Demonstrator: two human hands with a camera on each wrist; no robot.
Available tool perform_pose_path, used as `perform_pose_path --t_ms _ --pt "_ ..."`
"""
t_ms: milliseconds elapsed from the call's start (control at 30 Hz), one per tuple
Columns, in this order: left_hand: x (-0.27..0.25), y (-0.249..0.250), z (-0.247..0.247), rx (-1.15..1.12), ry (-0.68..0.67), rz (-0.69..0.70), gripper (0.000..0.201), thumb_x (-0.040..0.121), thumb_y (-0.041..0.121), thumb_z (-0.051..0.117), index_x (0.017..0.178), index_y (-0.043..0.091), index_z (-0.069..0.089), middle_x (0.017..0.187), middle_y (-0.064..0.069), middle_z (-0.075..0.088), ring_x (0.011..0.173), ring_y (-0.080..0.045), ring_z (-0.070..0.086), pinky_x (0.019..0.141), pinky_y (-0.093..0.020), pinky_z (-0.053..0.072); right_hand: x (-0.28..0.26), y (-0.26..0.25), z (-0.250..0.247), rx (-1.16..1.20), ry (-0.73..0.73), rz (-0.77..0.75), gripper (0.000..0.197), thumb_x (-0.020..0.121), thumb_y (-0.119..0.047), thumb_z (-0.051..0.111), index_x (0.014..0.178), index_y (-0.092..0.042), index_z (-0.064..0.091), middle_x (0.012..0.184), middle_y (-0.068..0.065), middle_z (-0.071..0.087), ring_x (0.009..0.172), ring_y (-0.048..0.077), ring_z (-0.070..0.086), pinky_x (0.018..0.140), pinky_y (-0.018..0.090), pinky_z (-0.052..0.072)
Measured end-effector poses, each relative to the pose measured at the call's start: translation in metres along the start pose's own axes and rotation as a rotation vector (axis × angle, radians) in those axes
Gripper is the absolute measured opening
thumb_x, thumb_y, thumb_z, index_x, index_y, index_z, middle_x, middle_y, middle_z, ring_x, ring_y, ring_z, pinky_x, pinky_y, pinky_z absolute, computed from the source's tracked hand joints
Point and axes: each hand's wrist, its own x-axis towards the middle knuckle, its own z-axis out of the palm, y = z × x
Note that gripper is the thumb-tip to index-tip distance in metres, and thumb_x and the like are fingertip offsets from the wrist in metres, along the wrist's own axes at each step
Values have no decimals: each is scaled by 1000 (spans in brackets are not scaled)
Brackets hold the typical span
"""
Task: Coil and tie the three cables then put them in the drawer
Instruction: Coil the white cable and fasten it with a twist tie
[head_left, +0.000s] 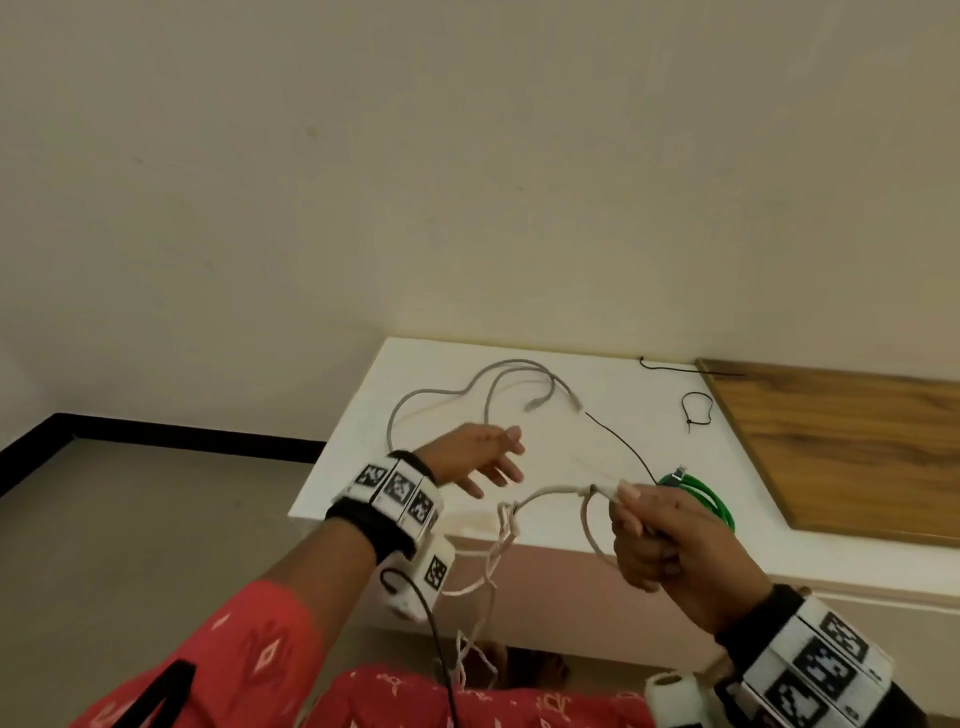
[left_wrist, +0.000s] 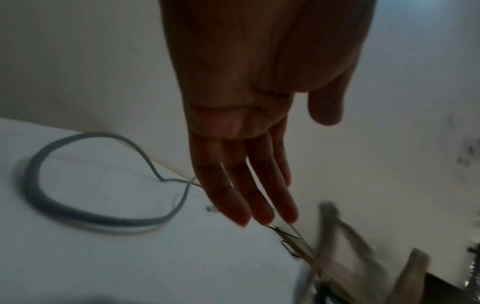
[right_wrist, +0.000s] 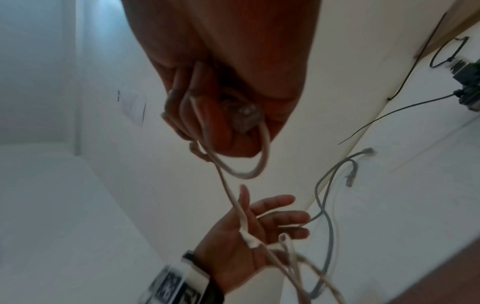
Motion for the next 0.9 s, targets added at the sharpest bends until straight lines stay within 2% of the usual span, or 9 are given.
perform_pose_path --t_ms 133,200,367,433,500,600,700,767,900 --pt "-37 -4 26 20 -253 101 32 86 46 44 104 23 58 98 -3 68 89 -8 61 78 -26 44 -3 -14 0 105 29 -60 46 57 -51 78 54 -16 48 40 -9 29 33 6 23 35 20 29" --pt "-48 -1 33 37 -184 194 7 87 27 55 89 21 59 87 -6 65 77 -8 60 75 -25 43 -6 -21 1 179 44 -74 40 63 -45 74 55 -17 47 39 -10 30 32 5 25 34 19 30" --pt "-68 9 33 -75 133 298 26 91 16 52 66 16 58 55 5 45 45 -9 46 55 -26 49 -11 -43 9 465 -32 -22 34 85 -31 45 56 -16 52 41 -9 20 37 9 14 35 19 31" --pt "-75 13 36 -97 178 341 25 90 17 54 65 15 56 52 6 43 41 -8 40 46 -23 43 -10 -49 8 668 -269 18 39 97 -30 31 76 -9 58 51 -3 30 45 13 26 50 25 38" --pt "-81 13 42 -125 185 374 22 88 14 57 66 14 55 54 1 44 40 -9 39 43 -21 40 -17 -54 3 677 -199 -55 49 100 -31 18 91 -3 57 60 0 36 54 15 32 61 28 39" --pt "-87 9 51 10 181 428 18 86 15 60 68 14 55 62 1 50 50 -7 50 57 -22 48 -22 -68 9 766 -210 -103 29 93 -16 38 79 -4 61 53 -3 33 48 11 28 54 26 41" --pt "-87 3 53 290 289 432 8 88 16 56 84 18 62 82 8 57 82 -10 57 78 -20 45 -31 -79 15 777 42 -240 9 66 -10 60 59 -13 55 40 -6 33 38 6 21 38 19 37" --pt "-89 -3 52 157 357 391 14 89 11 54 100 19 58 93 -2 59 89 -16 59 78 -21 47 -33 -84 16 761 92 -272 10 59 -11 62 56 -15 53 38 -6 33 33 5 27 36 17 35" --pt "-100 -4 44 -411 545 264 20 88 2 55 104 13 48 88 -14 61 71 -24 62 58 -32 53 -33 -80 18 729 62 -242 17 52 -12 71 56 -14 54 37 -6 33 33 5 23 35 18 35"
